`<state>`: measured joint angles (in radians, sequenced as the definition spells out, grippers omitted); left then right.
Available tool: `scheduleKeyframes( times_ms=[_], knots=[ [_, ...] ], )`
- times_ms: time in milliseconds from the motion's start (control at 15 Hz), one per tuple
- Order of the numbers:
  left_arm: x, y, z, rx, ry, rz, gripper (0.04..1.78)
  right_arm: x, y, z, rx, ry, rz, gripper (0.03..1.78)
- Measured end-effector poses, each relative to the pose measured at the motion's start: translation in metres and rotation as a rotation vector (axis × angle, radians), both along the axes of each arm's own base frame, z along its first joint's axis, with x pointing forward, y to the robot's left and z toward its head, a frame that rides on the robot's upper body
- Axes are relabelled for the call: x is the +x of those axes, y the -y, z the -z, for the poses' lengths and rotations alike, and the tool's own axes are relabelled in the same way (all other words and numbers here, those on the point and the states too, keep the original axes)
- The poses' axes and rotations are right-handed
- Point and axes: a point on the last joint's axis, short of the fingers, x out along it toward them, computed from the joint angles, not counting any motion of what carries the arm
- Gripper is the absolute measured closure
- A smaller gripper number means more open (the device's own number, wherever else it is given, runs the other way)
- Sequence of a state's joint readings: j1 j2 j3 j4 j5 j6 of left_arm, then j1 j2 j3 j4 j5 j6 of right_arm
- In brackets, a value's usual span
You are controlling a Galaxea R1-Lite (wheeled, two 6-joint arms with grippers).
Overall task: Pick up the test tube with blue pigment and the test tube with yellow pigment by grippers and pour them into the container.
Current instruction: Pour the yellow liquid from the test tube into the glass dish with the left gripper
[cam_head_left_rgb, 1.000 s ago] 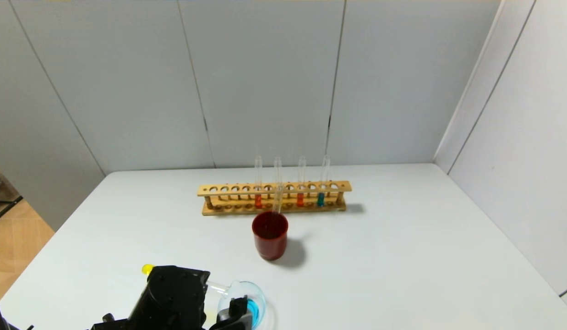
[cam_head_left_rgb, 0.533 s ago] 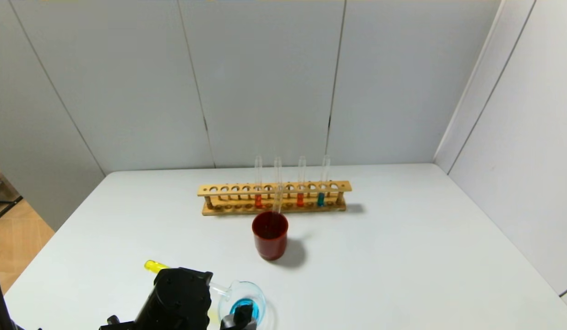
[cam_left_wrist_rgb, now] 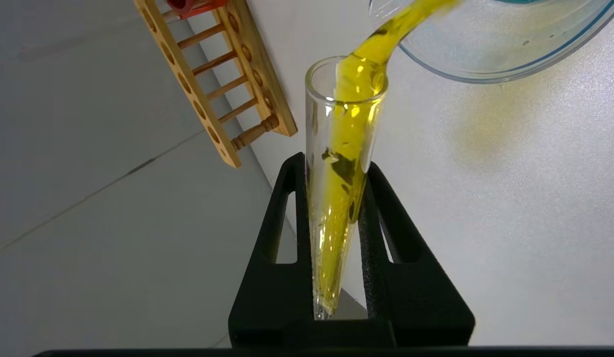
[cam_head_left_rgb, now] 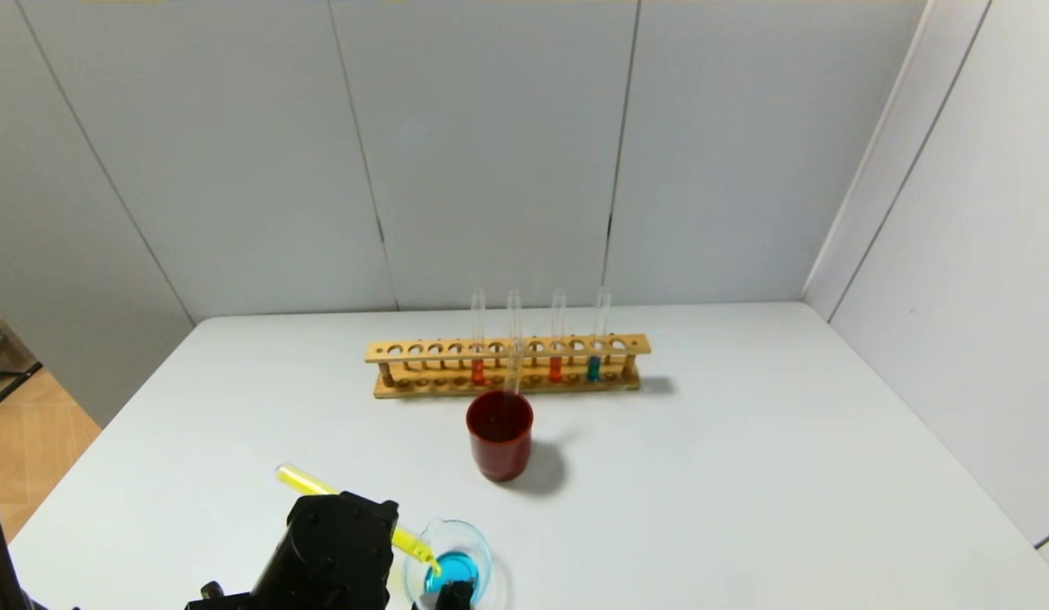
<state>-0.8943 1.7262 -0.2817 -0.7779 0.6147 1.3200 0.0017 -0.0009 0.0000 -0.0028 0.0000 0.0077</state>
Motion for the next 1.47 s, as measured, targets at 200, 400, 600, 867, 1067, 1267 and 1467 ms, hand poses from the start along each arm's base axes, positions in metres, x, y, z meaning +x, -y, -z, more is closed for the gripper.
scheduleKeyframes(
  times_ms=[200, 400, 600, 867, 1067, 1267, 1467],
  knots=[
    [0.0, 0.0, 0.001, 0.008, 0.002, -0.005, 1.49, 0.0, 0.0, 0.0, 0.0, 0.0, 0.0, 0.06],
    [0.0, -0.001, 0.003, 0.013, -0.004, -0.011, 1.49, 0.0, 0.0, 0.0, 0.0, 0.0, 0.0, 0.06],
    [0.004, -0.003, 0.004, 0.014, -0.008, -0.035, 1.49, 0.0, 0.0, 0.0, 0.0, 0.0, 0.0, 0.06],
    [0.009, -0.001, 0.008, 0.02, -0.014, -0.043, 1.49, 0.0, 0.0, 0.0, 0.0, 0.0, 0.001, 0.06],
    [0.013, 0.004, 0.007, 0.02, -0.008, -0.04, 1.49, 0.0, 0.0, 0.0, 0.0, 0.0, 0.0, 0.06],
    [0.015, 0.005, 0.008, 0.034, -0.012, -0.035, 1.49, 0.0, 0.0, 0.0, 0.0, 0.0, 0.0, 0.06],
    [0.015, 0.006, 0.01, 0.057, -0.014, -0.026, 1.49, 0.0, 0.0, 0.0, 0.0, 0.0, 0.0, 0.06]
  ],
)
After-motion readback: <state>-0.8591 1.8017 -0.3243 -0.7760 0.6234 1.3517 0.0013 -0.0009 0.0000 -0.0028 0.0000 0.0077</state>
